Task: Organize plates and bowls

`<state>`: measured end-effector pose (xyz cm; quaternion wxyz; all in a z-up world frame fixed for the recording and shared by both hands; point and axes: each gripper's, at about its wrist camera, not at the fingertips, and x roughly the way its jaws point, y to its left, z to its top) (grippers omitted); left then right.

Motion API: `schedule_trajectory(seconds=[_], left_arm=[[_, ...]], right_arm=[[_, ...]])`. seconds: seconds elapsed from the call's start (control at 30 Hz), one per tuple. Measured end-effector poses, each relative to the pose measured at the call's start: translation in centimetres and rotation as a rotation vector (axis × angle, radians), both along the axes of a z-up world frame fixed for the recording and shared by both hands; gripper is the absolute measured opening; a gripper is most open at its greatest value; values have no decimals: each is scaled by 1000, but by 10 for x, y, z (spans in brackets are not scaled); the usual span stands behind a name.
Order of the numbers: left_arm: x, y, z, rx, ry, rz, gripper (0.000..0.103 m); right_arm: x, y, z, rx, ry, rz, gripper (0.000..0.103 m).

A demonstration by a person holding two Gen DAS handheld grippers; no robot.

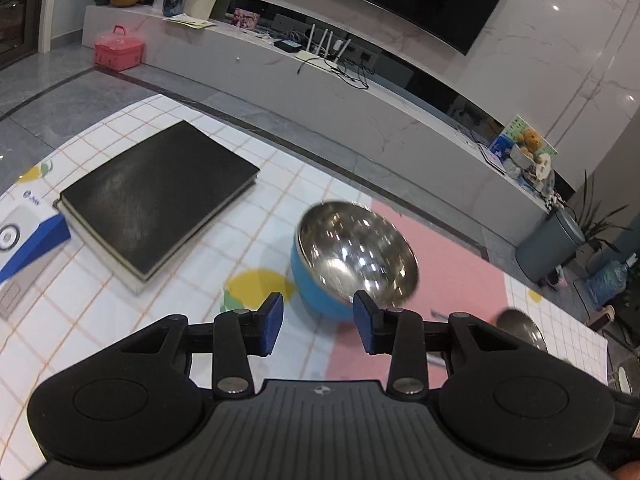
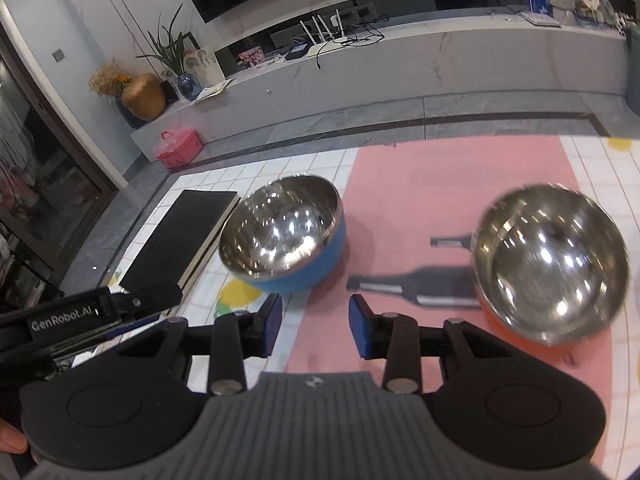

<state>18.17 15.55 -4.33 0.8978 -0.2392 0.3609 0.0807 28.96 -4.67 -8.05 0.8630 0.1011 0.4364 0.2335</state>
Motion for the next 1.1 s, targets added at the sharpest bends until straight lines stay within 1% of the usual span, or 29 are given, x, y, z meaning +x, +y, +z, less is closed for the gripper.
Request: schedule_trajectory(seconds=[0.03, 0.2, 0.33, 0.43, 0.6, 0.67, 0.7, 0.73, 0.77, 0.83, 0.97, 1.1], left_arm=[[4, 3, 0, -3, 0, 9, 46], [26, 14, -10, -13, -9, 44, 50], [41, 15, -23, 4, 7, 53, 50], [48, 14, -32, -5, 21, 46, 50], [57, 13, -41, -2, 58, 44, 50], [61, 11, -43, 2, 71, 35, 43], [62, 10, -45, 7, 78, 25, 37], [64, 9, -46, 10, 83, 19, 32], [65, 8, -47, 12, 89, 12, 30], [66, 7, -49, 14, 99, 3, 22], [65, 2, -48, 41, 105, -12, 21], [62, -2, -44, 59, 112, -20, 19]], right_arm=[[5, 4, -1, -2, 2, -3, 38], [29, 25, -5, -39, 1, -19, 37], [44, 37, -13, -85, 15, -42, 37], [53, 40, -20, -94, 37, -59, 37], [61, 45, -31, -103, 58, -69, 31], [62, 46, -35, -98, 62, -72, 29], [63, 46, -37, -97, 62, -73, 29], [63, 46, -38, -93, 62, -72, 25], [64, 46, -39, -88, 66, -71, 21], [65, 47, -40, -93, 69, -73, 19], [64, 47, -41, -99, 61, -73, 16], [61, 47, -39, -103, 61, -80, 13]])
